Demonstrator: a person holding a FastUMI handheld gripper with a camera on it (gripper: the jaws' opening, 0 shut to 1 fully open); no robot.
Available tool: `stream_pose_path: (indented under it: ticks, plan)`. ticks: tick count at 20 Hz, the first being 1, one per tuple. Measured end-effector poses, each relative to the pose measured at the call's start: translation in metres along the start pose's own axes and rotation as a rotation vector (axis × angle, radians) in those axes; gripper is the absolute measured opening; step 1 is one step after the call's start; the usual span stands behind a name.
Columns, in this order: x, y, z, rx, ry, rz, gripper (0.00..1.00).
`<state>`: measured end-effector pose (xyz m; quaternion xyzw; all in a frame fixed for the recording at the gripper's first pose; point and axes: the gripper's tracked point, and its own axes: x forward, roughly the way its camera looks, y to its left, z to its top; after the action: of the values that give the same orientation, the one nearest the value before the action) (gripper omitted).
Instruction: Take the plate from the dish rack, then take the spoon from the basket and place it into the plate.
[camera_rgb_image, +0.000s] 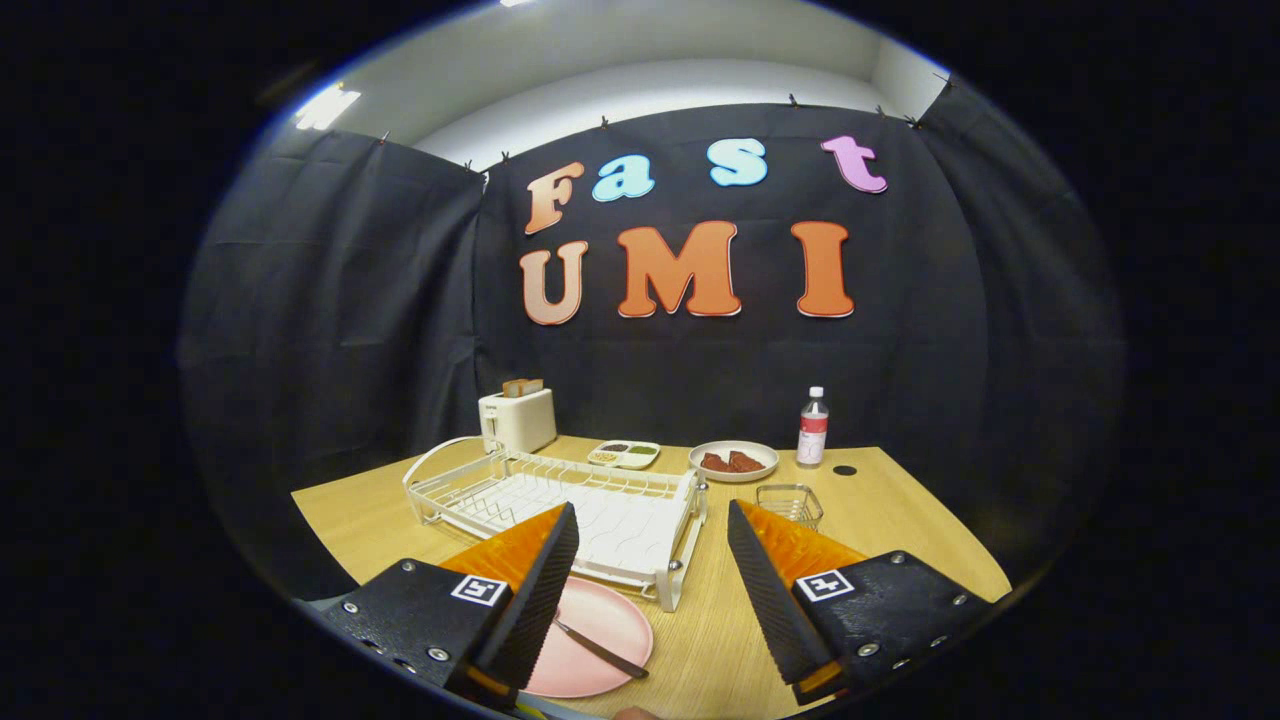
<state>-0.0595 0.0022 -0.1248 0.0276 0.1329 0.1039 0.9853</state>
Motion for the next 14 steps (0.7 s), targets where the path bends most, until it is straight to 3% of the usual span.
stream_pose_path:
  ticks: [7, 14]
  plan:
    - [-0.007, -0.013, 0.048, 0.025, -0.056, -0.066, 0.9]
    - [-0.008, -0.021, 0.066, 0.059, -0.145, -0.132, 0.9]
